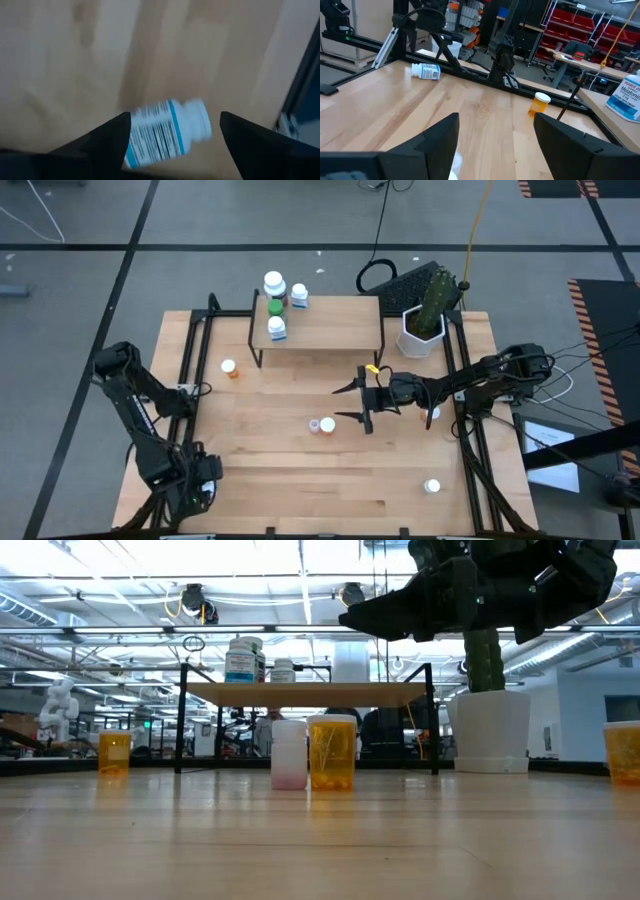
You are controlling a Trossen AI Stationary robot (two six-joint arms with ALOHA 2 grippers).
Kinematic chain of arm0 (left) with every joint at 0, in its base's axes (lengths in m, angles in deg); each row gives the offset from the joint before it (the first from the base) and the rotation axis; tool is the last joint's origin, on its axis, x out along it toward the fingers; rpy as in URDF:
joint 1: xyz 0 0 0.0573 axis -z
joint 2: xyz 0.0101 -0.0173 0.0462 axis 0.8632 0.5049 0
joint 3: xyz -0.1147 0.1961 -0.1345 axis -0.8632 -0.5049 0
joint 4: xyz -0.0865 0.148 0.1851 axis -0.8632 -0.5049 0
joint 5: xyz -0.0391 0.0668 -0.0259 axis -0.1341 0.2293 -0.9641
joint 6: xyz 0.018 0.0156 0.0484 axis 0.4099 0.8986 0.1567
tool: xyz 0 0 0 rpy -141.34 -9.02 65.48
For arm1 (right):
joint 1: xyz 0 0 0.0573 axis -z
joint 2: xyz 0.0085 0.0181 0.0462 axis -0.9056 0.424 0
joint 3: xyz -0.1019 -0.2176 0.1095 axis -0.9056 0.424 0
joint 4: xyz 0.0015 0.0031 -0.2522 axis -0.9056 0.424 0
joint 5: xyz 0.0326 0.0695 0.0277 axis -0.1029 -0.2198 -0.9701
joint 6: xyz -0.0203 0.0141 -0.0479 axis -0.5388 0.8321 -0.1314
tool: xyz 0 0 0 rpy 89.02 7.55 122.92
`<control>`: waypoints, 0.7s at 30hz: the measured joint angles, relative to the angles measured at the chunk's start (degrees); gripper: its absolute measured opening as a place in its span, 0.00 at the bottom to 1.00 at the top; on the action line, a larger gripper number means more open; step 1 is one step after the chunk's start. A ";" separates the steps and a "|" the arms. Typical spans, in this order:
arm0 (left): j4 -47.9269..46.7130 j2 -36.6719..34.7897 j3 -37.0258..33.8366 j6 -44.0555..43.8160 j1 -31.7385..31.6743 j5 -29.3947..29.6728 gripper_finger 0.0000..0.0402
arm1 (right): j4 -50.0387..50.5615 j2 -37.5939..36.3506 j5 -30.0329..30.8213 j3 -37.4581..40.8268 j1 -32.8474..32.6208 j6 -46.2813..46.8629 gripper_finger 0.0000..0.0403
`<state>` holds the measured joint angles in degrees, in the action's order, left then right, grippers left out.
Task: Pick and place medicine bottles onto shelf by color
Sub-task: Put the white blue pill bottle on the shelf aligned with the other white blue pill bottle to the right
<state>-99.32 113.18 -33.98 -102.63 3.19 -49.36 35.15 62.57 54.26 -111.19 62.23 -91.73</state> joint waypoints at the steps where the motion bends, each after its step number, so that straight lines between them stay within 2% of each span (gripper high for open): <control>1: 0.06 0.00 0.00 0.43 0.19 -1.29 0.74 | 0.02 0.00 0.00 0.00 0.00 -0.05 0.63; 5: -0.01 0.18 0.00 4.35 0.82 -2.68 0.72 | 0.16 0.00 -0.04 0.00 0.00 -0.05 0.63; 10: -0.09 2.76 0.02 17.07 0.58 -3.97 0.72 | 0.48 0.00 -0.04 0.00 0.00 -0.64 0.63; 15: -1.85 6.83 0.03 32.23 -0.71 -9.88 0.72 | 0.49 0.00 -0.07 0.00 0.00 -1.80 0.63; 19: -3.97 10.26 0.11 39.48 -1.83 -15.86 0.72 | 0.46 0.00 -0.07 0.00 0.00 -2.81 0.63; 21: -4.12 11.37 0.02 42.42 -2.18 -17.03 0.72 | 0.53 0.00 -0.12 0.00 0.00 -2.84 0.63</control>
<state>-103.44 124.55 -33.95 -60.21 1.01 -66.40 35.68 62.57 54.14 -111.19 62.23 -94.57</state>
